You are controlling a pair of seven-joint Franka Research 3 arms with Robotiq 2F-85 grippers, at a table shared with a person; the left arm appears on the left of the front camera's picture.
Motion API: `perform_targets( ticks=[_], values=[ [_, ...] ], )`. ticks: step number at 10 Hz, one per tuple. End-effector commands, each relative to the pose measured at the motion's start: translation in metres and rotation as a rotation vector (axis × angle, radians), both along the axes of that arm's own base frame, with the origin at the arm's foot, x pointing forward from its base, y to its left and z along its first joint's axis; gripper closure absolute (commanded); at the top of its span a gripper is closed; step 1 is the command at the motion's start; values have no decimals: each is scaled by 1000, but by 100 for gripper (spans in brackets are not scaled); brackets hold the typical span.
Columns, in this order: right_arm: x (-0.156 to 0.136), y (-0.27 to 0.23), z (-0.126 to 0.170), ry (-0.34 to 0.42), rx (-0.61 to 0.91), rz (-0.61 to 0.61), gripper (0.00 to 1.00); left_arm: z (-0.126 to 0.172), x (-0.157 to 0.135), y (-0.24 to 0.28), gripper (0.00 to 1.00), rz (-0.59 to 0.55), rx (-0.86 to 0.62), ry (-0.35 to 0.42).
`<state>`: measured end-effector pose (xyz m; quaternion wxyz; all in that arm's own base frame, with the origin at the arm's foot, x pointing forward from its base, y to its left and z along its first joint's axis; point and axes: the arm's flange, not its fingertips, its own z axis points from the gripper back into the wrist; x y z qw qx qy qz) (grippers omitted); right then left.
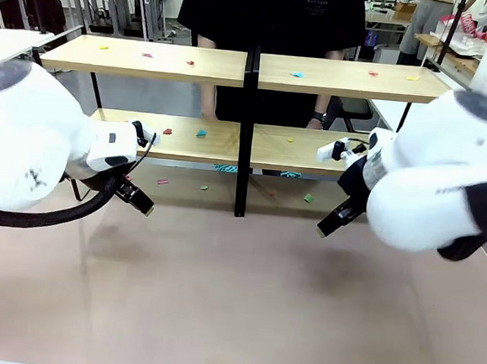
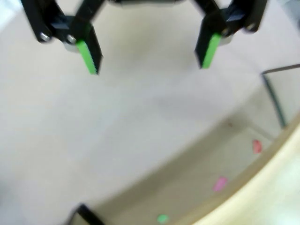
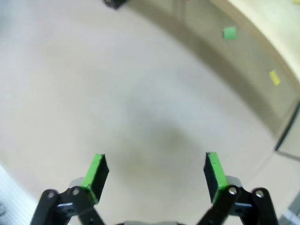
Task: Clean the shelves.
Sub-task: Pick up the Duster when the human hands it over.
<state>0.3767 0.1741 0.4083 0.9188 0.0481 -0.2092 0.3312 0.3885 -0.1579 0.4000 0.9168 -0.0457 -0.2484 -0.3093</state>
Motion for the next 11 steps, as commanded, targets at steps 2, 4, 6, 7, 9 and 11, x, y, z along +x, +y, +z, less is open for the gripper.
perform_targets(
  ticks=[2,4,6,7,9,11],
  values=[
    [-63,-91,112,53,210,-198,0,101,-86,69,0,-67,-188,84],
    [-114,-144,159,-93,332,-244,0,143,-137,107,0,-103,-326,-60],
    [-141,-177,193,-216,368,-333,0,169,-165,139,0,-49,-375,-162],
    [-151,-189,210,-270,381,-341,0,180,-178,154,0,-45,-391,-224],
    [-169,-201,244,-390,421,-344,0,197,-193,160,0,-65,-421,-351],
    [-177,-203,267,-445,426,-343,0,208,-200,152,0,-39,-417,-426]
  ],
)
